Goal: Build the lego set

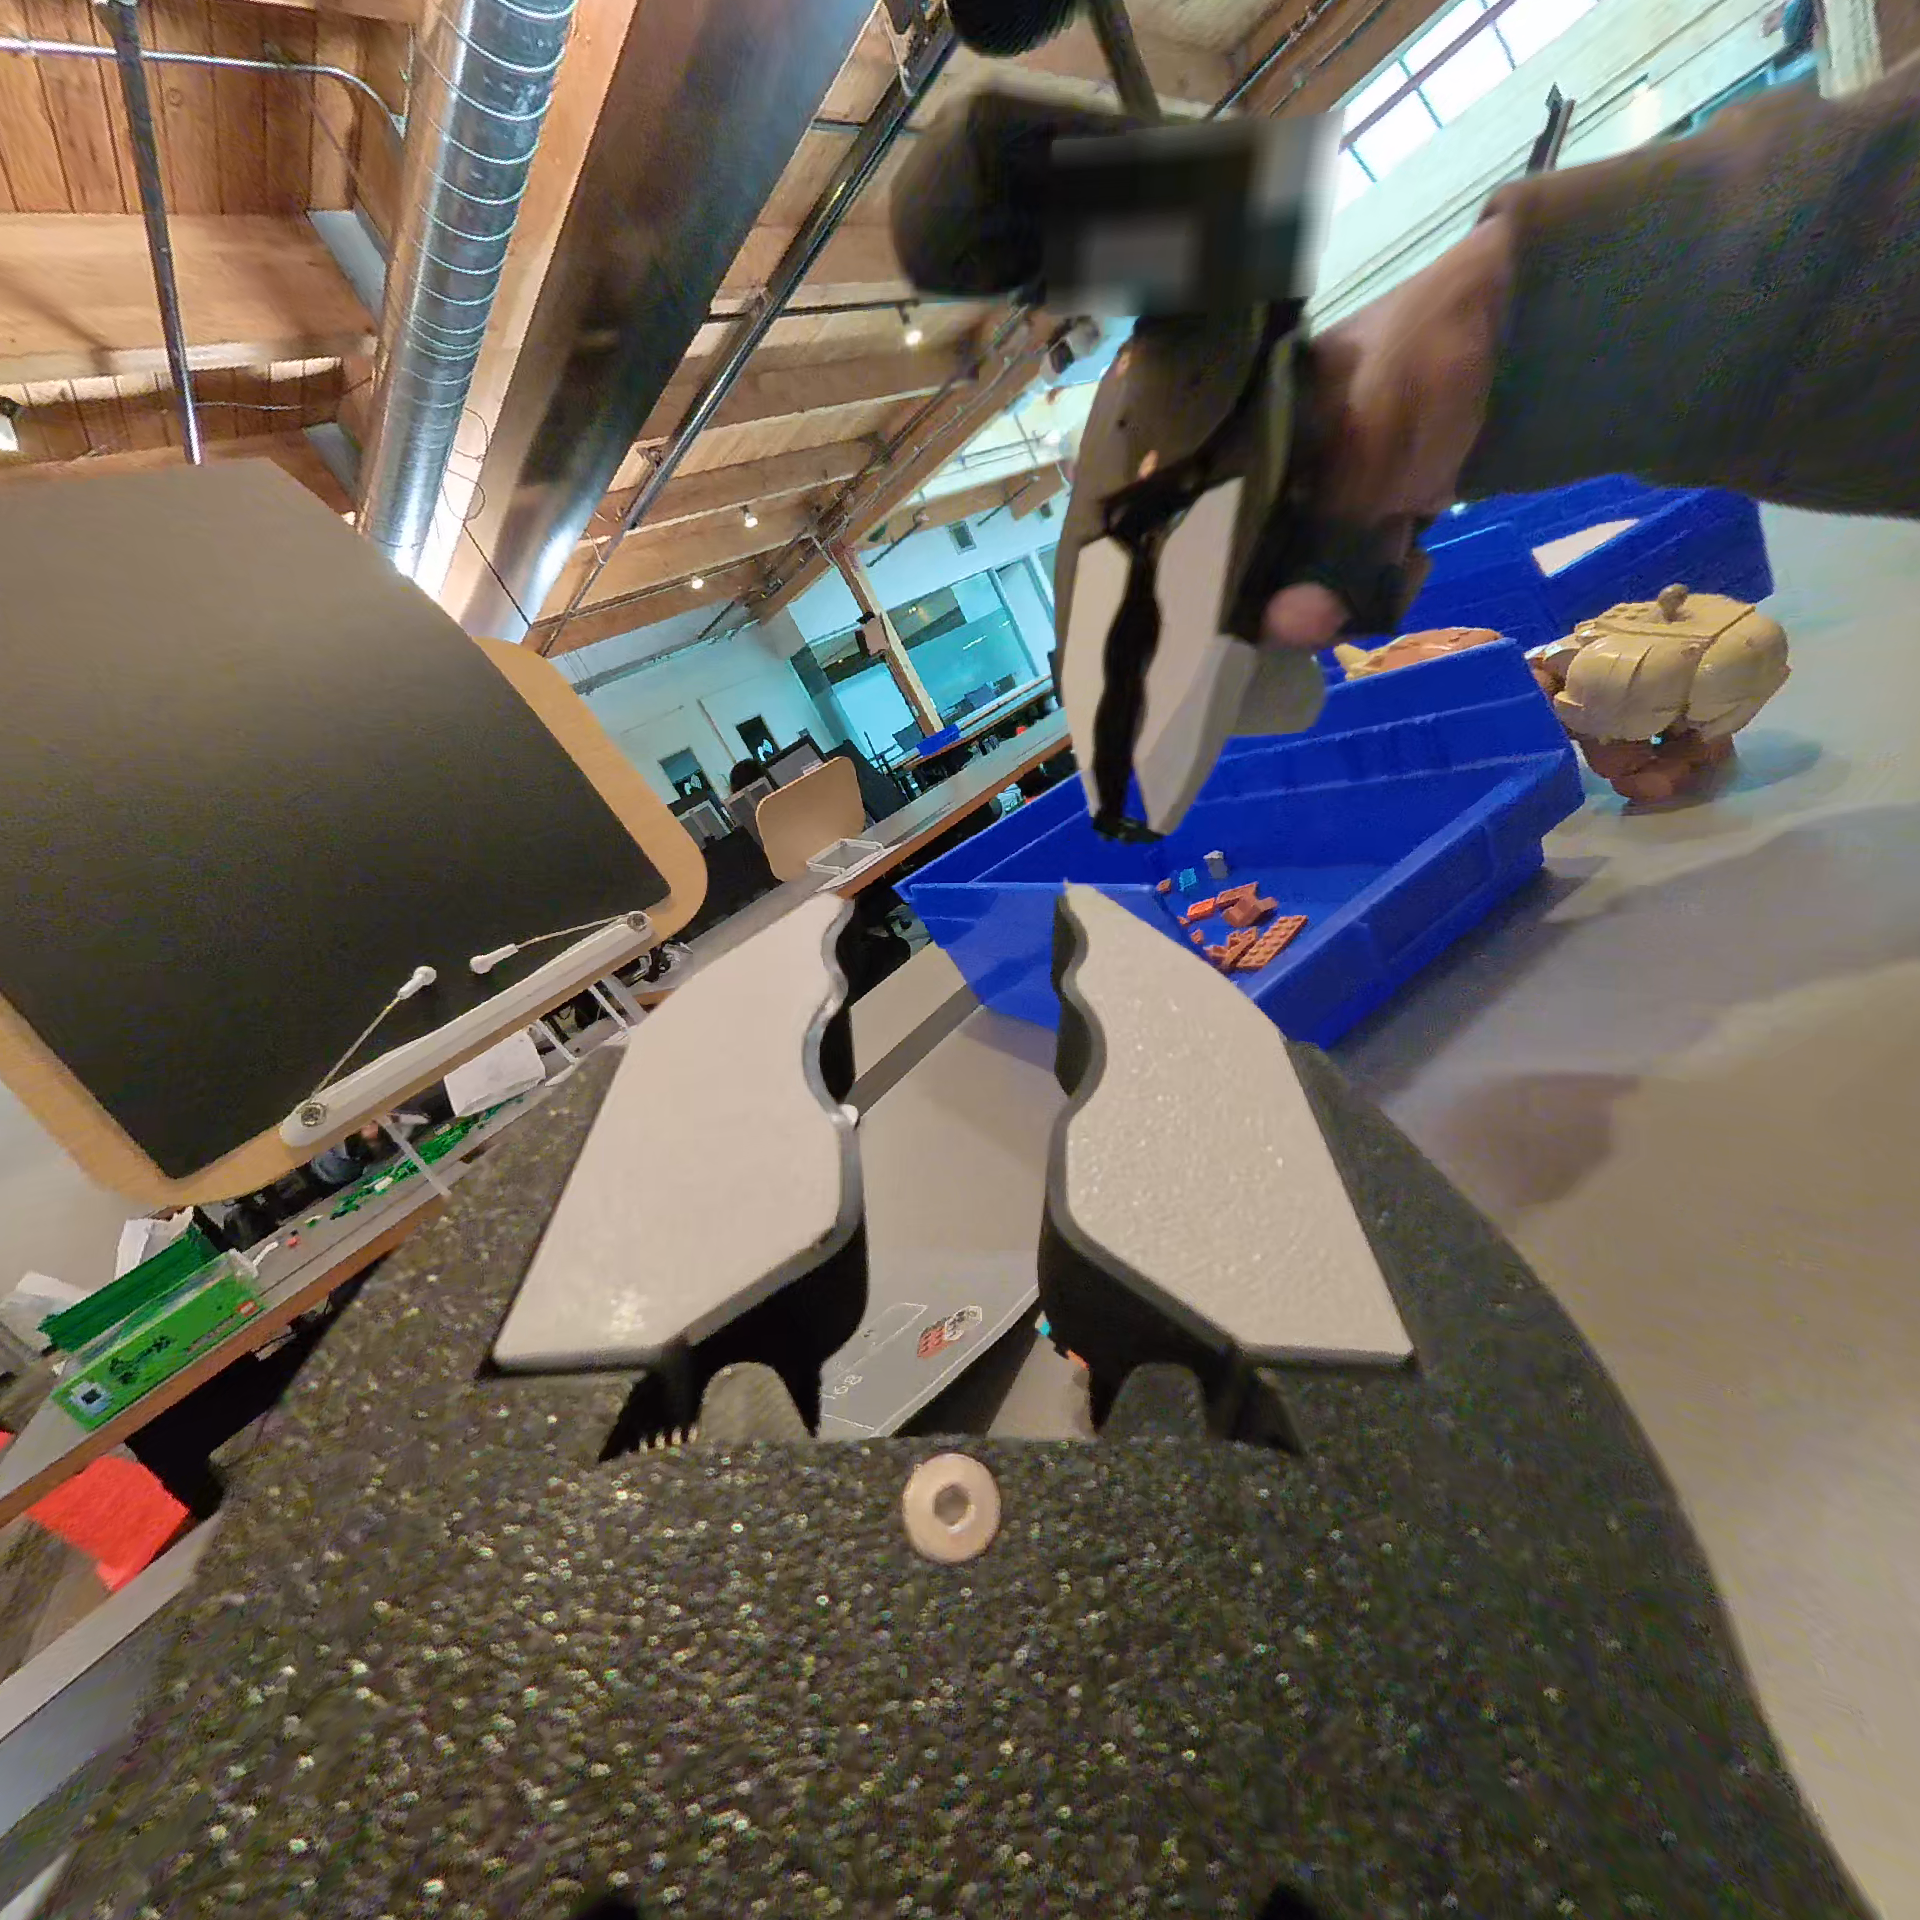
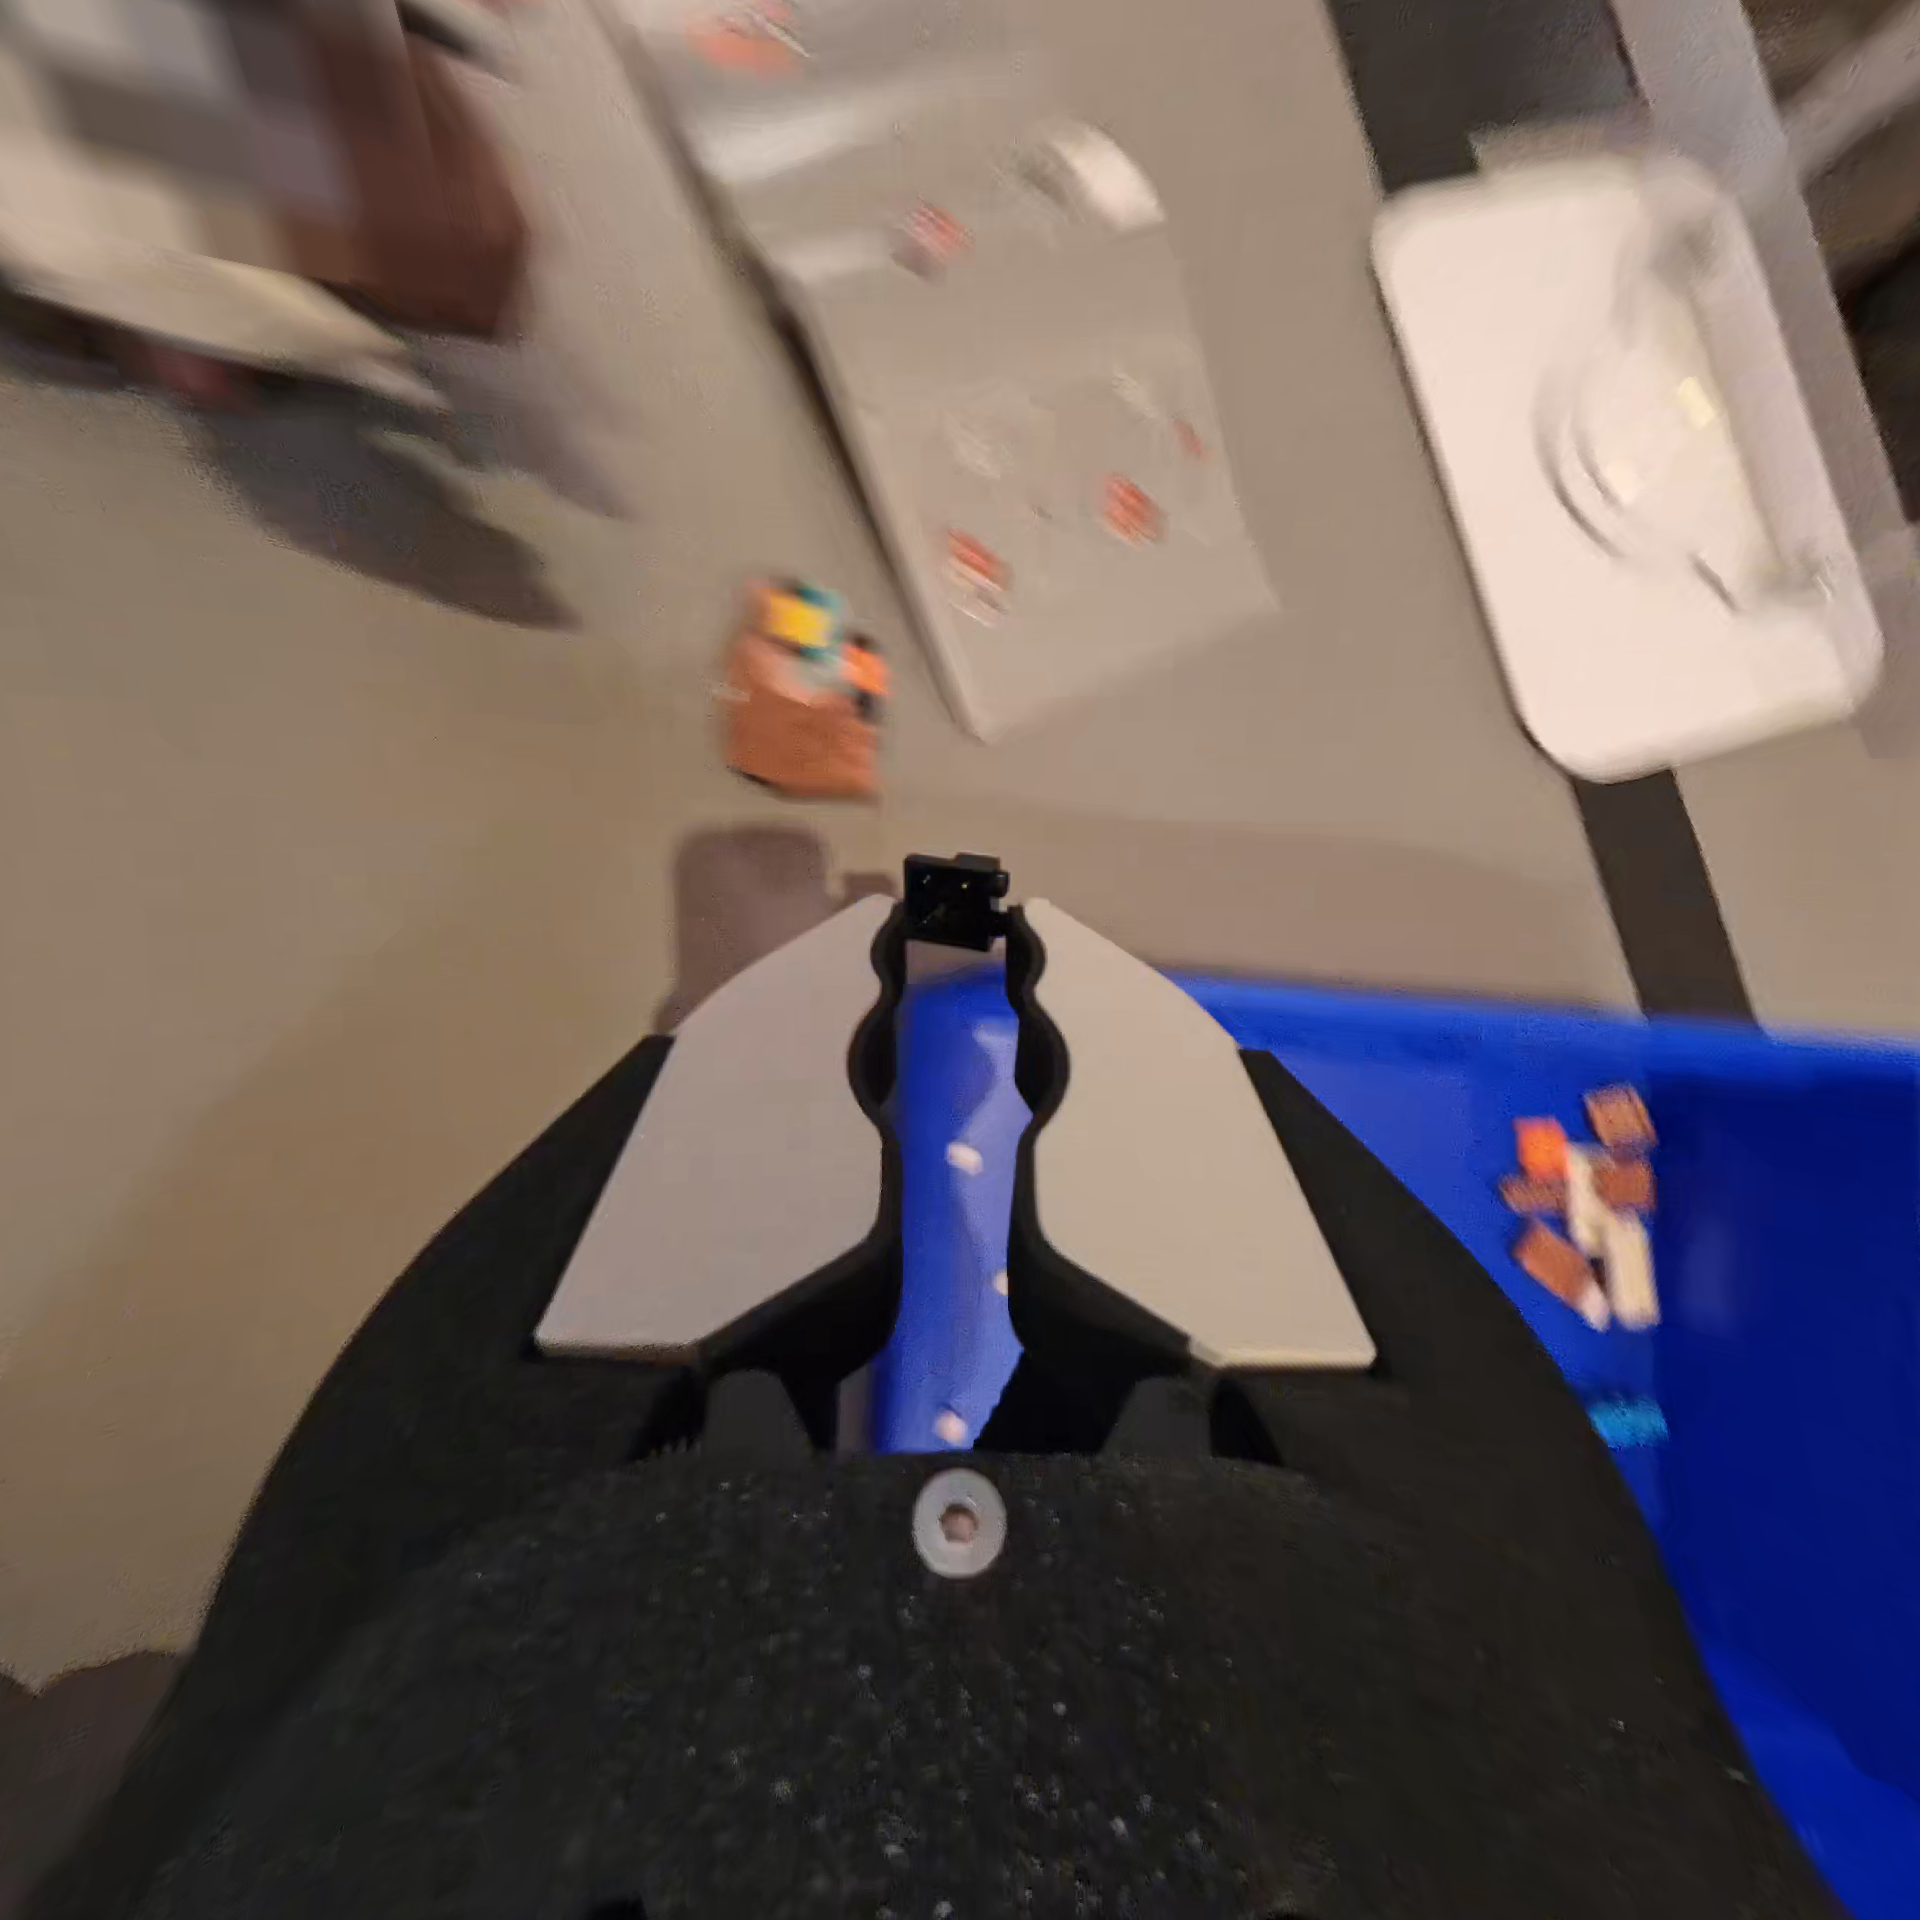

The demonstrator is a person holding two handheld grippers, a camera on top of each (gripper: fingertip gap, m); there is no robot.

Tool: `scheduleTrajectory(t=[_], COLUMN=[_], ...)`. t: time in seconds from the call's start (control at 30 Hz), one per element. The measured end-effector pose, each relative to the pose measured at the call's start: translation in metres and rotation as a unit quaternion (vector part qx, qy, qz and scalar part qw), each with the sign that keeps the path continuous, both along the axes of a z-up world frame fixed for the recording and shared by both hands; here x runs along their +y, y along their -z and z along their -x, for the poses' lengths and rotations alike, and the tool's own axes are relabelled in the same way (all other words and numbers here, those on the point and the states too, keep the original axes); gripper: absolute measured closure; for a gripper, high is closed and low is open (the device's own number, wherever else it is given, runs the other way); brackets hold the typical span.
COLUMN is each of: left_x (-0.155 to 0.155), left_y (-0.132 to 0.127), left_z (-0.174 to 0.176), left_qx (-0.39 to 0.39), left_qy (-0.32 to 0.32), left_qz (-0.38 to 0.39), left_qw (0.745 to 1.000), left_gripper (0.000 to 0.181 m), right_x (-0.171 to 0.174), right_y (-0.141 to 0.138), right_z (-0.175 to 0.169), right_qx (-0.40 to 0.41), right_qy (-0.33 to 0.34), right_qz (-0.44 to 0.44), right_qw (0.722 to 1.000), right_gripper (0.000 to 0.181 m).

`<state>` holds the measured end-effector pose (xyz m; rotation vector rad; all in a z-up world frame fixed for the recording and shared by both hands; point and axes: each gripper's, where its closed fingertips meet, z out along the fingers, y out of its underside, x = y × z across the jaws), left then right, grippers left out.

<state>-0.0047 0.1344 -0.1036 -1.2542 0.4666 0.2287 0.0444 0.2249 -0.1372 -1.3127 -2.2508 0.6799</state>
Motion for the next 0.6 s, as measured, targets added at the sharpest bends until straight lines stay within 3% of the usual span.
scheduleTrajectory(t=[0.07,0.13,0.23,0.33,0.5,0.6], left_x=[0.0,0.0,0.0,-0.001,-0.001,-0.002], left_y=[0.0,0.0,-0.001,-0.002,-0.003,-0.005], left_z=[0.001,0.002,0.001,0.002,0.005,0.006], left_qx=[-0.004,-0.005,-0.003,-0.001,-0.008,-0.008], left_qy=[-0.002,-0.002,-0.003,-0.005,-0.006,-0.009], left_qz=[0.0,0.0,-0.001,-0.003,-0.005,-0.008], left_qw=[1.0,1.0,1.0,1.0,1.0,1.0], left_gripper=[0.146,0.146,0.146,0.146,0.147,0.147], right_x=[-0.054,-0.089,-0.119,-0.125,-0.123,-0.114], right_y=[0.01,0.041,0.09,0.117,0.124,0.101], right_z=[-0.009,-0.017,-0.027,-0.028,-0.026,-0.028], right_qx=[-0.009,-0.056,-0.129,-0.163,-0.176,-0.152], right_qy=[-0.064,-0.106,-0.14,-0.143,-0.138,-0.134], right_qz=[0.002,-0.008,-0.006,-0.011,-0.005,0.003], right_qw=[0.998,0.993,0.982,0.976,0.975,0.979], right_gripper=[0.163,0.163,0.163,0.162,0.148,0.144])
